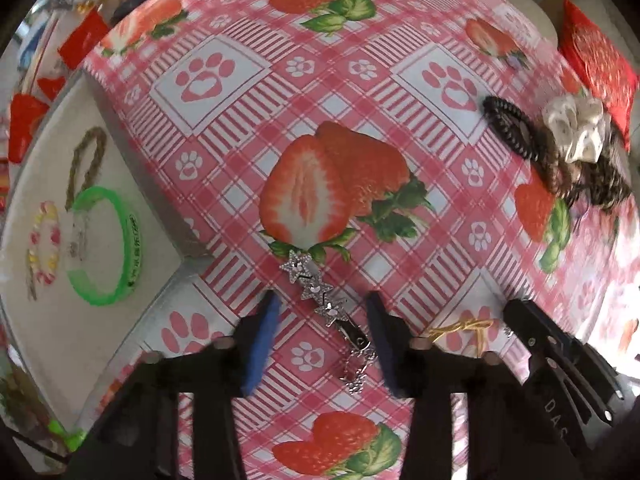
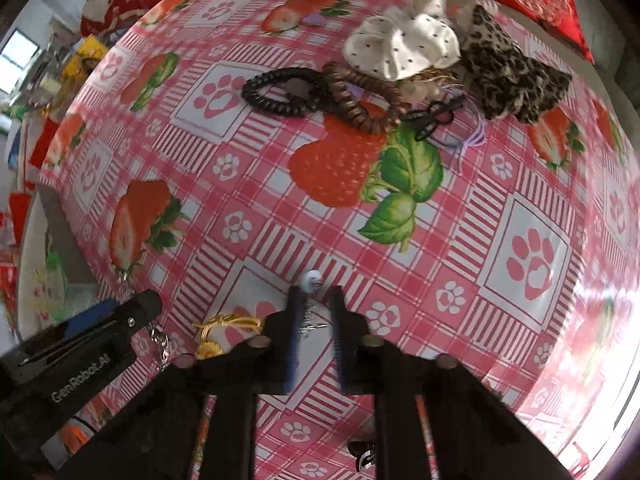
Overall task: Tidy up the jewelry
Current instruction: 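Grasp the silver star hair clip with the left tool while the right tool grasps a small silver charm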
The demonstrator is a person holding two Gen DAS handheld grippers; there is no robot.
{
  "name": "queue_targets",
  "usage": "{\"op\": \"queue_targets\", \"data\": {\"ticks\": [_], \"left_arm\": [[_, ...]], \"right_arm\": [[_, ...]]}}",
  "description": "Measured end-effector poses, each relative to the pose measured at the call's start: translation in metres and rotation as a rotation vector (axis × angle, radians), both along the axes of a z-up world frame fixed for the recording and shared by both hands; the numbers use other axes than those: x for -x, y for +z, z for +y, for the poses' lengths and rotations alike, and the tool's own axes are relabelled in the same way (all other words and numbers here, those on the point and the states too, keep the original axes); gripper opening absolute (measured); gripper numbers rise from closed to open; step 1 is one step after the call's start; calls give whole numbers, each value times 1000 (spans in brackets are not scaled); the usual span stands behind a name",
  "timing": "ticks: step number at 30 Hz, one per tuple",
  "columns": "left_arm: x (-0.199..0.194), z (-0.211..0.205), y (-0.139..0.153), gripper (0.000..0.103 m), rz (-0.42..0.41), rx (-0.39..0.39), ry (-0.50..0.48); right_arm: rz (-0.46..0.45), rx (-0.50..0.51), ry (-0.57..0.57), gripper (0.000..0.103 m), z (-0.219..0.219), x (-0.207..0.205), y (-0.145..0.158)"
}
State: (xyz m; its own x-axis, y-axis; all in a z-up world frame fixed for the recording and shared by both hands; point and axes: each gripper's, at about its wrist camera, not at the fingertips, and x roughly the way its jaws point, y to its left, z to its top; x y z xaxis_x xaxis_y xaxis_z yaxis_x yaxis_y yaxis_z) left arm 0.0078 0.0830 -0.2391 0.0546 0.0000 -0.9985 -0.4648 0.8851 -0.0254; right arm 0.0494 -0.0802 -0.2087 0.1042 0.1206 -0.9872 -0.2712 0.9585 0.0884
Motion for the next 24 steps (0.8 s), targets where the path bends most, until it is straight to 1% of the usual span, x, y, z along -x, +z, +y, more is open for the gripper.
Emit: {"op": "queue_targets", "data": {"ticks": [1,3,4,7,9,14,17,21,24], "left_arm": [[-1,-4,0,32,0,-4,-14],[-4,-10,2,28,-5,1,-42],[-5,-12,3,22,-7,3,-56],[-2,-20,12,22,-28,12,-103],[1,-20,16,22,-40,24,-131],[20,-21,34,22,-71,63,-216],[29,-18,43,22,-79,83,-278],[42,-11,57,22,-88,117,-317],[53,-6,68,22,-96,124,-343]], "right_arm": [[-4,5,6,8,2,1,0],[-2,0,9,7,4,3,0],[1,-7,4,7,4,3,0],[17,-60,-44,6,-4,6,2],[25,-95,-73,4,-17,9,6],[22,-135,-110,4,-37,22,19],[25,-149,-124,4,-42,39,29],[42,-187,-164,4,-49,54,38],[50,-211,-190,4,-50,68,42]]}}
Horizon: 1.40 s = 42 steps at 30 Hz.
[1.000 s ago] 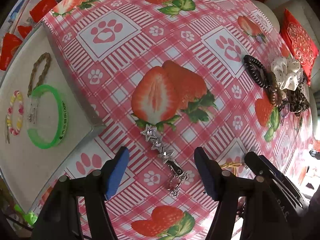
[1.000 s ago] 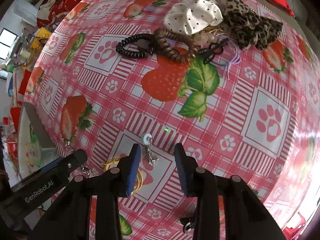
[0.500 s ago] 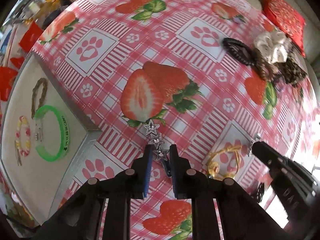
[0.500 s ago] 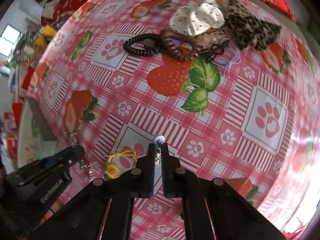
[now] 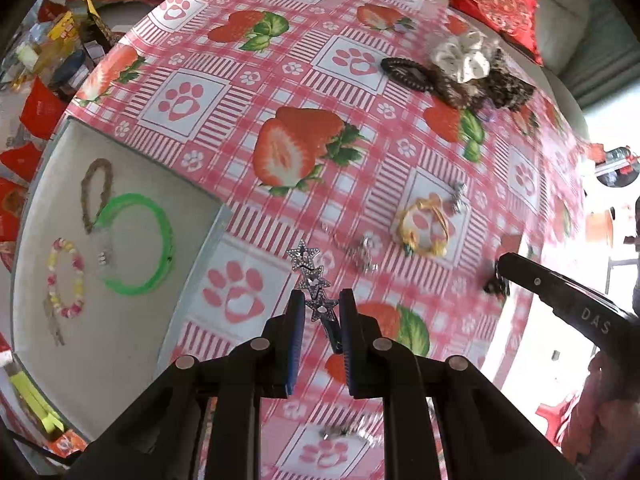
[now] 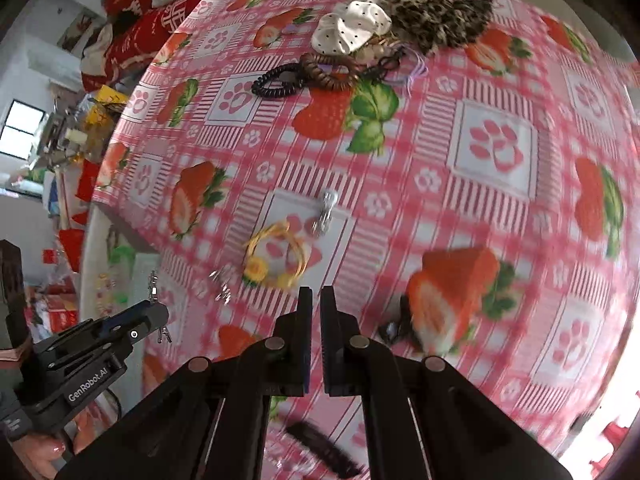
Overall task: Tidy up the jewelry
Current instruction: 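Grasp the silver star hair clip with the left tool while the right tool grasps a small silver charm, then carry the star clip and silver charm into the white tray and open both tools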
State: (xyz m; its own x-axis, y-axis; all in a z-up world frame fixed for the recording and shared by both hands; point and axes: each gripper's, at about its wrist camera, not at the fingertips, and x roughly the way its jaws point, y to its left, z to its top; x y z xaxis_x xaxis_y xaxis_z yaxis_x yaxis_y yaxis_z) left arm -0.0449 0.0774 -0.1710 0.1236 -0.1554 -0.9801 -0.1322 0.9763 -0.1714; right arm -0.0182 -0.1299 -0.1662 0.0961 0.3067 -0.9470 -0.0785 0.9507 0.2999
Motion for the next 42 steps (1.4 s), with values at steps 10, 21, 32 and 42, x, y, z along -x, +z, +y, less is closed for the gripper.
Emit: {"op": "queue_targets", "data": {"ticks": [10,21,32,42], "left_arm": [[52,27,22,22,-39,-32,-95],[57,24,17,22,-44,-24,-119],[61,19,24,22,-60,-15,-139],[66,26,38,22,-84,-16,-152]], "right_arm": [[-1,38,-96,35,4,-11,-8],[-1,159,-154,39,24,-55,-42],[-48,223,-90,12,29,-40,-31],[-76,53,-158,12,-2,-3,22]]}}
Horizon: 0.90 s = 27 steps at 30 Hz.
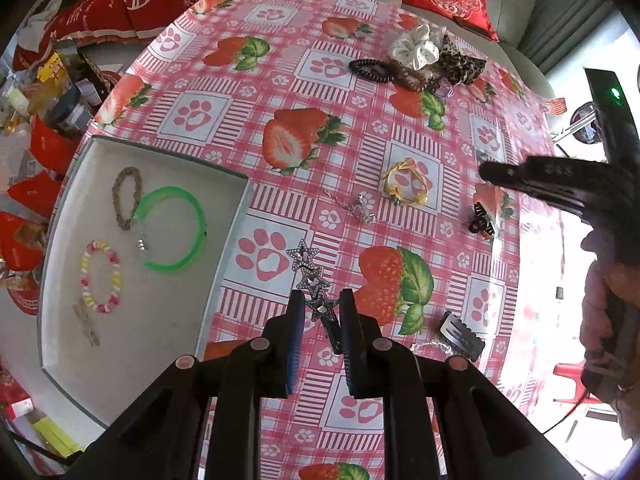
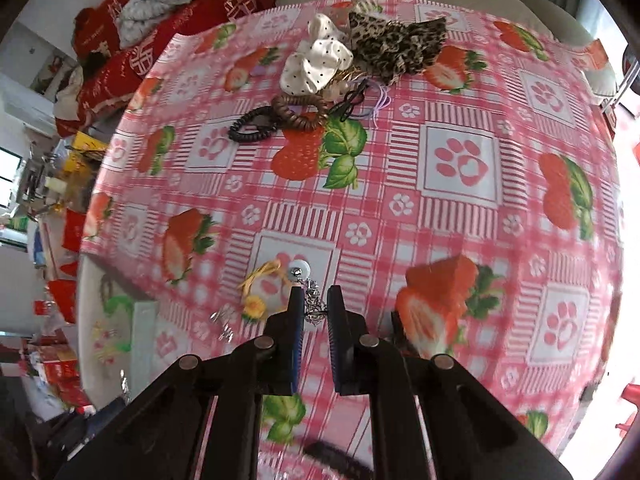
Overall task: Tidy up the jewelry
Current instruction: 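Carry the star clip and silver charm into the white tray and open both tools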
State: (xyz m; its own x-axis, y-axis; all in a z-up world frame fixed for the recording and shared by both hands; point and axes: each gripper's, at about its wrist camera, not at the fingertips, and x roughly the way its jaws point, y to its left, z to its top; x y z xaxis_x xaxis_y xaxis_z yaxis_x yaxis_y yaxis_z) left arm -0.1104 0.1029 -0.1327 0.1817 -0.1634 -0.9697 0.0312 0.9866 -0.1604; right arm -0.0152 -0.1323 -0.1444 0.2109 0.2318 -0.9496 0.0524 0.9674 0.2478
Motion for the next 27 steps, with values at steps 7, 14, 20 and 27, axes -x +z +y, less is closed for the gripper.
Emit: {"op": "queue_targets", "data": {"ticks": [7,14,20,27], "left_arm": [[14,29,15,22,-13,-3,23],[35,85,17,22,-6,-18,102],[54,148,3,22,25,-39,212],[75,207,-28,22,80,-61,315]], "right_arm": [[6,-36,33,12,20,29,29],[15,-75,140,12,83,42,42],[38,-90,268,12,159,45,34],[86,-73,380,12,234,47,4]]}}
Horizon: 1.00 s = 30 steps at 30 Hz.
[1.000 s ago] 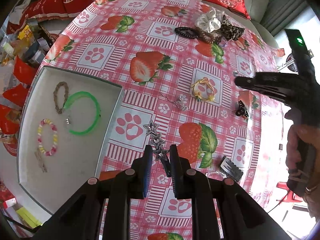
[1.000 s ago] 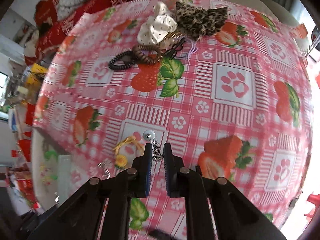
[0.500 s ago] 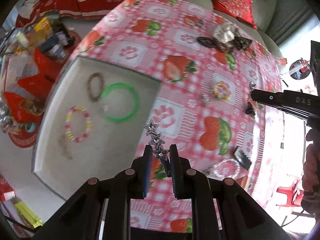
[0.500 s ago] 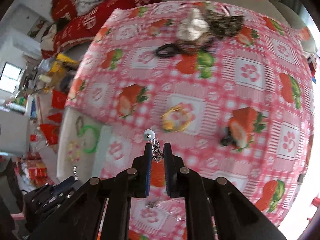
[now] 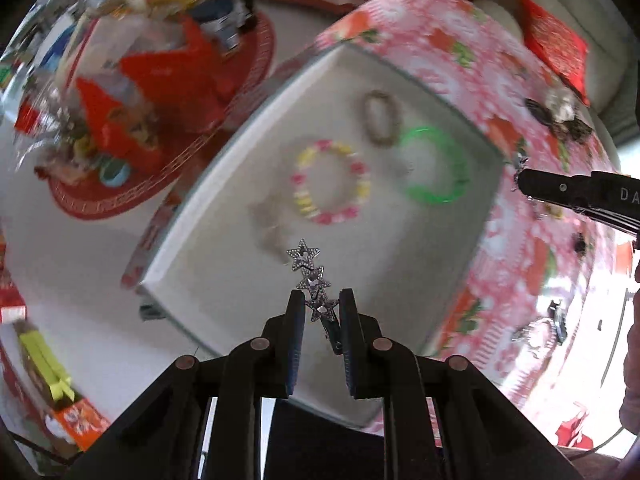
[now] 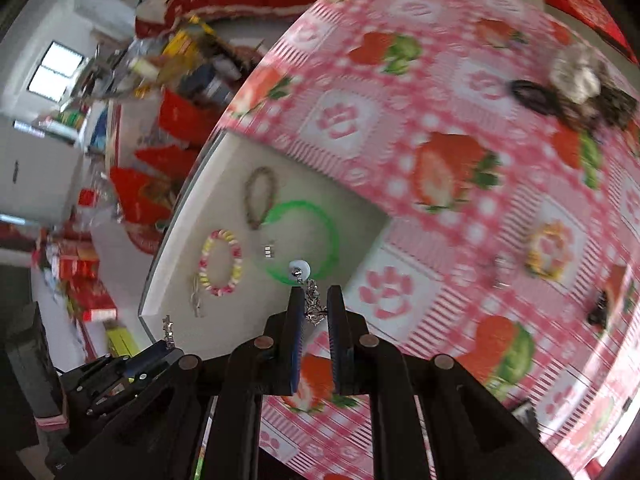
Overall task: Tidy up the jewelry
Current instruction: 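Carry the star clip and silver charm into the white tray and open both tools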
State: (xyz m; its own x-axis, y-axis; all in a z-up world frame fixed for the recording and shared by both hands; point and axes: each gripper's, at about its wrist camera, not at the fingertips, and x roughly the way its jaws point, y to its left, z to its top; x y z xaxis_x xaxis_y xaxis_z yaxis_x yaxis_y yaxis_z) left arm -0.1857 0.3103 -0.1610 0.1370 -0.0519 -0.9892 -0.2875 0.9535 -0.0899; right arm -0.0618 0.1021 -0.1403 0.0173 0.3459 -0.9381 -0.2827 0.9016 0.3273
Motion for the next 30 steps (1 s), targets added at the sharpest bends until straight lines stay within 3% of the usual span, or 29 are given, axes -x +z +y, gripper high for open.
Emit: {"op": "queue_targets", "data": {"ticks": [12,21,30], "left_arm": [[3,48,-45,22,48,-29,77],[-11,53,-58,22,48,-51,55],[-14,47,-57,22,29,-91,37]], "right_arm": [[47,99,57,12,54,-14,-49],[59,151,39,12,68,-38,-75],[36,160,48,12,92,-60,-79]]}}
